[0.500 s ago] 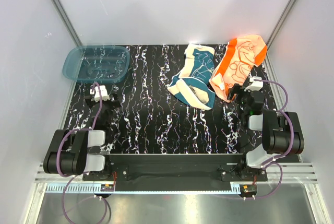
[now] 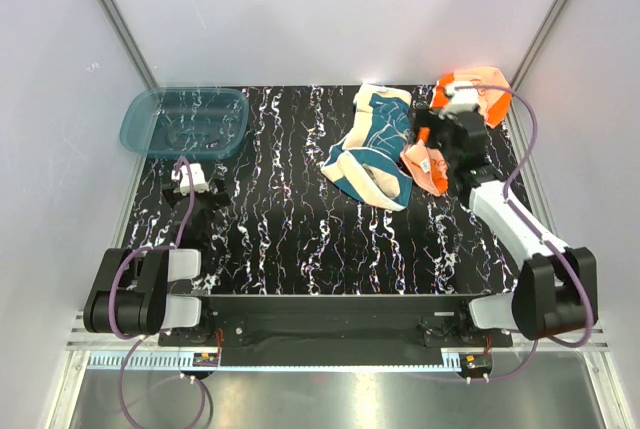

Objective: Roll the towels
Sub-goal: Grab a towel with the right arm

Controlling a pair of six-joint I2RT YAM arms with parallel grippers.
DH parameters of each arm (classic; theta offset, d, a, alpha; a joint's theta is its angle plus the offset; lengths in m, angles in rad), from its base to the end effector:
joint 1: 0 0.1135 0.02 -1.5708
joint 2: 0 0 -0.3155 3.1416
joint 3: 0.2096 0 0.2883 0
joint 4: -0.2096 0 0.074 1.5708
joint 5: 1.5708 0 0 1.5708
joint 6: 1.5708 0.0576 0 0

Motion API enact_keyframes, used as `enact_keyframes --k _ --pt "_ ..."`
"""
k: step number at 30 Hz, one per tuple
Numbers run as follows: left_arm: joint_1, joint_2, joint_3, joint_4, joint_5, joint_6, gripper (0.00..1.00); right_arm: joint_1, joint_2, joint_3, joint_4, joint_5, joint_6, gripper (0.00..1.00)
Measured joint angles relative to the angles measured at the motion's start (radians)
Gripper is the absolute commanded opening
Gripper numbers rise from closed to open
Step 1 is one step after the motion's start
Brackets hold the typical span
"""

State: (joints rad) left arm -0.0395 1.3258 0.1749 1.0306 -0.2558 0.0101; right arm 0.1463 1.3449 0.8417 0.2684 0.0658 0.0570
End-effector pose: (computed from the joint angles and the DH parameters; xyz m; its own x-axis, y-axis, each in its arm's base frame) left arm 0.2424 0.0050 0.1710 -0.1221 0.0146 -0.9924 -0.2116 0.9765 0.0404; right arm 0.3499 0.0477 0.3070 -0.2345 0.0229 -0.9719 -0.0689 0.9968 0.0401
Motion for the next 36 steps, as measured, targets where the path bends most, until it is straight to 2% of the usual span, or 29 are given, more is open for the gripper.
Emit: enact_keyframes --k 2,5,7,8,10,11,12,16,22,28,36 --pt "0.001 0.0 0.0 -0.004 0.002 0.0 0.99 0.088 -0.014 0.137 -0.122 0.048 -0.025 1.0" --pt "0.001 0.0 0.0 -0.004 0.006 0.0 0.99 0.202 -0.014 0.272 -0.251 0.016 -0.043 1.0" --pt "0.001 0.0 0.0 -0.004 0.007 0.0 0.99 0.233 -0.01 0.308 -0.304 0.005 0.04 1.0" --pt "0.002 0.0 0.0 -0.004 0.008 0.0 0.99 0.231 0.002 0.33 -0.349 -0.002 0.083 0.96" --pt "0.002 0.0 0.0 -0.004 0.01 0.0 0.99 0.217 0.079 0.432 -0.472 -0.03 0.134 0.93" --pt "0.002 0.0 0.0 -0.005 0.01 0.0 0.99 0.213 0.142 0.51 -0.533 -0.039 0.152 1.0" --pt "0.002 0.0 0.0 -0.005 0.01 0.0 0.99 0.214 0.205 0.587 -0.592 -0.049 0.164 1.0" --pt "0.002 0.0 0.0 -0.005 0.011 0.0 0.99 0.244 0.418 0.823 -0.761 -0.071 0.17 0.96" --pt "0.002 0.0 0.0 -0.005 0.011 0.0 0.99 0.326 0.571 0.905 -0.93 -0.084 0.178 0.88" --pt "0.002 0.0 0.0 -0.005 0.013 0.0 0.99 0.415 0.729 1.064 -1.035 -0.043 0.165 0.76" --pt "0.002 0.0 0.0 -0.005 0.013 0.0 0.99 0.423 0.874 1.188 -1.113 0.023 0.152 0.75"
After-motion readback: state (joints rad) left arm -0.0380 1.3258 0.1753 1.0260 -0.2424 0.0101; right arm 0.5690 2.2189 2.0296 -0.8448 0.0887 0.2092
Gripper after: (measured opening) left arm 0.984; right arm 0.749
